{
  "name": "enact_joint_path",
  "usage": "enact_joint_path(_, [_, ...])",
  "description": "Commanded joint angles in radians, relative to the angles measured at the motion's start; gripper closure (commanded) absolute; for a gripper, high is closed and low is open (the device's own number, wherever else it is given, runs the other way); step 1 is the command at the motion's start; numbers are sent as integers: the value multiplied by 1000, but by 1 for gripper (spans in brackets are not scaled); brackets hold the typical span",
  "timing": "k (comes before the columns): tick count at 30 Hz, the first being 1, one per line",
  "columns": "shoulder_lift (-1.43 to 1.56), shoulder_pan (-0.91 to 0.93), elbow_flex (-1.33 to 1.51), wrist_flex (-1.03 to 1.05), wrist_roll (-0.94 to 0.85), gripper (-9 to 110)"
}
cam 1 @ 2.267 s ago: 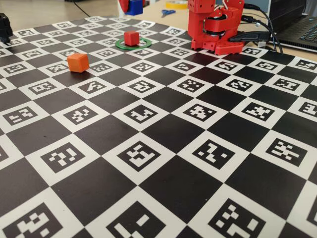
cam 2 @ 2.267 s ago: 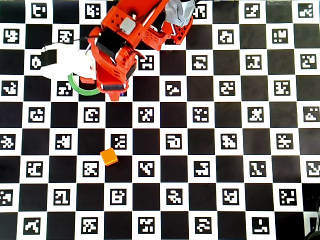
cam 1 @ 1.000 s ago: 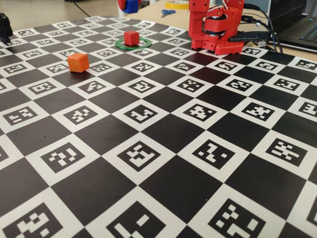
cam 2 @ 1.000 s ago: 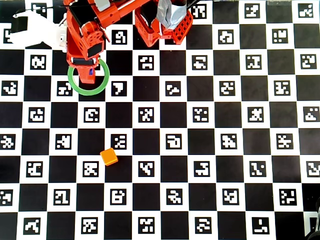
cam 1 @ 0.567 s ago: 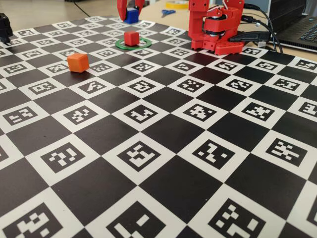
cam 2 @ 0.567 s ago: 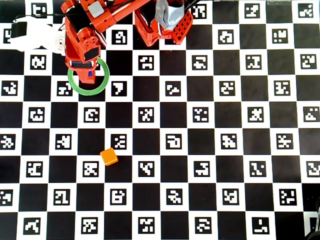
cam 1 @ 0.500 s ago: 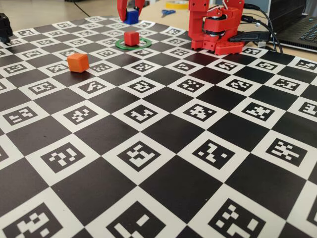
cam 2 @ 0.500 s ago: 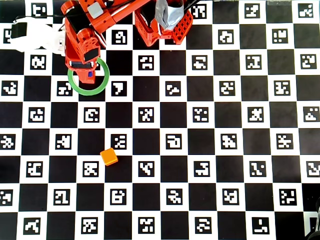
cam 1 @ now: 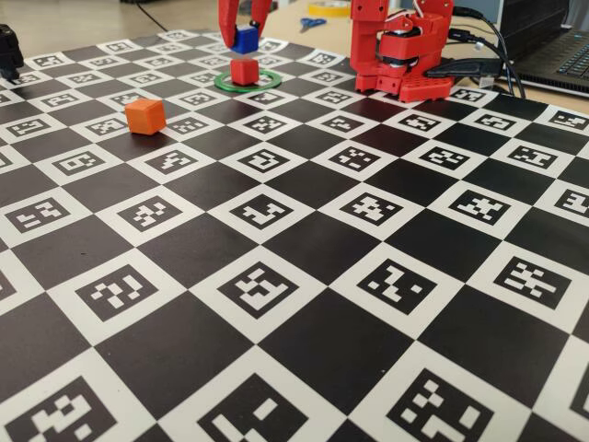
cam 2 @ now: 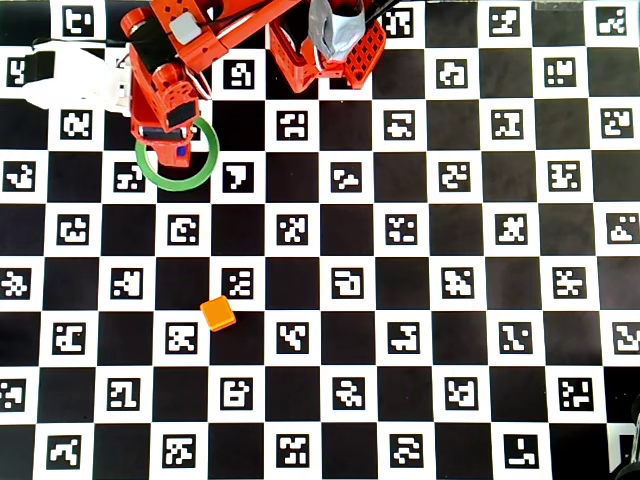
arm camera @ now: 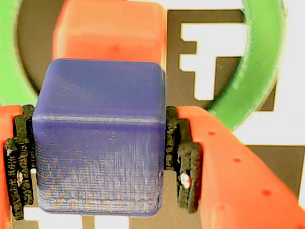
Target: Grab the red cube then put it in the green circle then put the blue cube on top and finally the orange cube on top
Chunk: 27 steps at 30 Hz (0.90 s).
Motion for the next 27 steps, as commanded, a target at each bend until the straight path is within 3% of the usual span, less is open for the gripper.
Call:
enact_joint_path(1, [9, 5, -5, -15, 6, 89])
enact_joint_path(27, [-8, 5, 26, -69, 3, 89])
